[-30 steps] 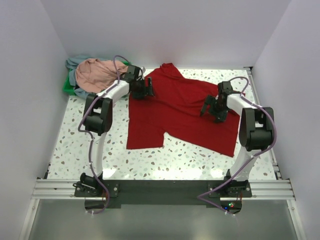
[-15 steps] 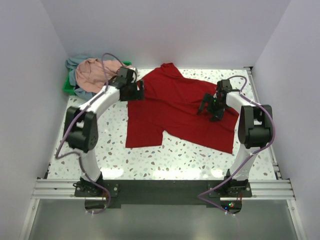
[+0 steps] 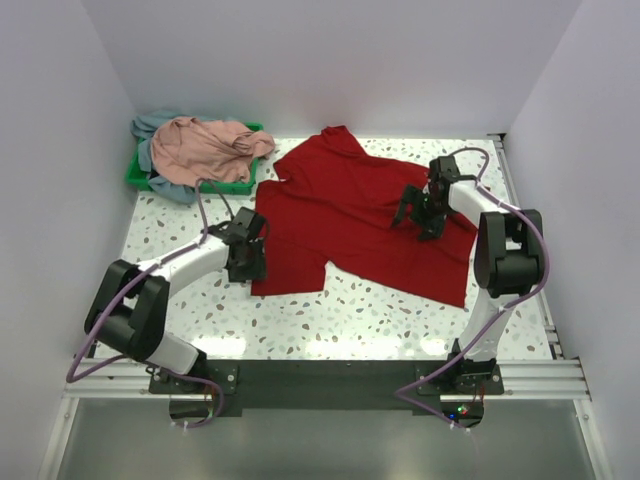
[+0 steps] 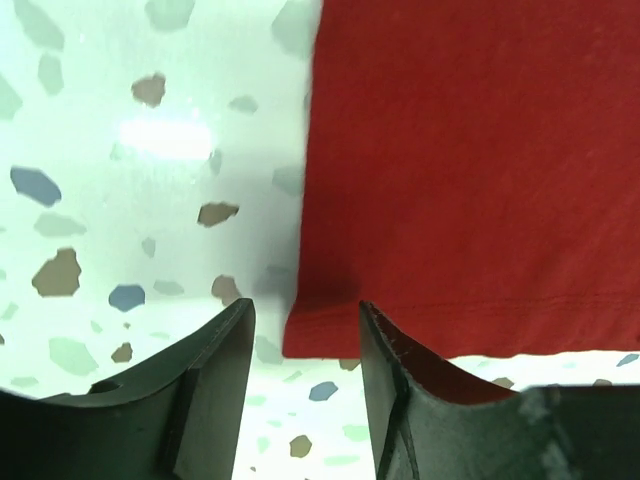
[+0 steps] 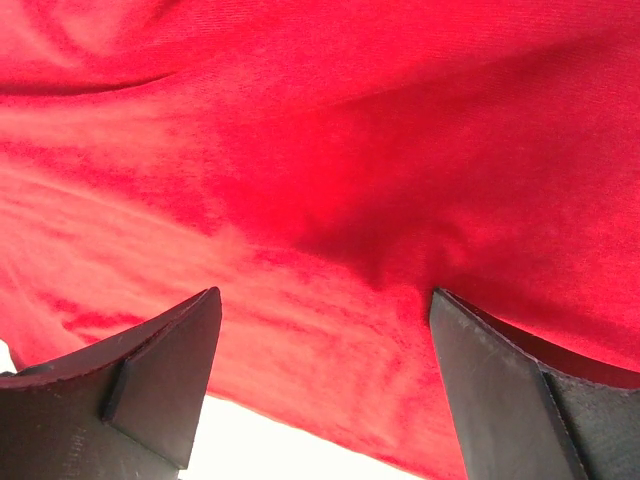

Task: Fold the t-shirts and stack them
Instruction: Fold the tshirt

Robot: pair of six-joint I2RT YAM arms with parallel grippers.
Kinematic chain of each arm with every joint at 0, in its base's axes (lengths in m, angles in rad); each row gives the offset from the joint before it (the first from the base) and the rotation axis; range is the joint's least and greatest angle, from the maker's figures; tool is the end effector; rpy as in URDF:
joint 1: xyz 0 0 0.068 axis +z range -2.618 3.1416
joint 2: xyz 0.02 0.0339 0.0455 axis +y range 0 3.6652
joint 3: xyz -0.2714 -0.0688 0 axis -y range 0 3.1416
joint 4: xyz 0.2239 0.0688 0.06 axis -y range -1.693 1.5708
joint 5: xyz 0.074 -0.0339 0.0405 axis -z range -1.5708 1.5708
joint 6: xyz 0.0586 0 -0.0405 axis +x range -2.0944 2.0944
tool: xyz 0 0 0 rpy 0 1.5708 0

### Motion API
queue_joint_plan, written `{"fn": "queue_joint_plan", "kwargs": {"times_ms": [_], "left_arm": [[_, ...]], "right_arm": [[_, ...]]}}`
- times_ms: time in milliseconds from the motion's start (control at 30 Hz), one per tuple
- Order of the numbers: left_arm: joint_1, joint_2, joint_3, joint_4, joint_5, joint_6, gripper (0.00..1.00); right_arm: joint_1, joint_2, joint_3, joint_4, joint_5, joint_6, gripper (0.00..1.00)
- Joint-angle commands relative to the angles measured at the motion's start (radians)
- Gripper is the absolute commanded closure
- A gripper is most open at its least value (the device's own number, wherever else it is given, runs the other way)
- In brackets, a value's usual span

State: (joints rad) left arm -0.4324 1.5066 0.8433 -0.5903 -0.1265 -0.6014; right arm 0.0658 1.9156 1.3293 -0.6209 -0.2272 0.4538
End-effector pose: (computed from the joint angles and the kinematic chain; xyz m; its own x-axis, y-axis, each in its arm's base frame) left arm 0.2366 -0.1011 0.1682 -0.9263 -0.1907 -0.3250 -0.1748 0.9815 -0.0776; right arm 0.3764 0.0380 0.1725 -0.9013 0.3686 -0.2273 0.2794 0.8960 0.3451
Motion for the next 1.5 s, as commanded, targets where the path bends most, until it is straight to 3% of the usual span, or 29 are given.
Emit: {"fn": "queue_joint_plan", "kwargs": {"times_ms": [0, 433, 567, 700, 767, 967, 1267, 1467], "left_arm": [[0.000, -0.060, -0.047, 0.043, -0.001, -0.090, 0.50], [-0.002, -0.091, -0.165, 0.121, 0.073, -0.120, 0.58], [0.000, -0.053, -0.185, 0.162, 0.105, -0.110, 0.73], [0.000, -0.028, -0.185, 0.181, 0.122, -0.110, 0.95], [0.000, -0.040, -0.170, 0.173, 0.119, -0.110, 1.00], [0.047, -0.068, -0.069, 0.156, 0.122, -0.071, 1.00], [0.224, -0.031, 0.045, 0.159, 0.217, 0.083, 1.00], [0.262, -0.039, 0.045, 0.170, 0.228, 0.137, 1.00]], "right_arm": [[0.019, -0.044, 0.034, -0.028, -0.008, -0.018, 0.13], [0.026, -0.098, -0.033, -0.022, 0.009, -0.015, 0.13], [0.028, -0.118, -0.047, -0.022, 0.017, -0.009, 0.13], [0.028, -0.145, -0.058, -0.039, 0.035, -0.010, 0.13], [0.028, -0.171, -0.076, -0.051, 0.043, -0.009, 0.13], [-0.012, -0.291, -0.225, -0.054, 0.086, 0.054, 0.12], [-0.107, -0.518, -0.424, -0.135, 0.258, 0.059, 0.12], [-0.144, -0.659, -0.554, -0.174, 0.316, 0.052, 0.14]]}}
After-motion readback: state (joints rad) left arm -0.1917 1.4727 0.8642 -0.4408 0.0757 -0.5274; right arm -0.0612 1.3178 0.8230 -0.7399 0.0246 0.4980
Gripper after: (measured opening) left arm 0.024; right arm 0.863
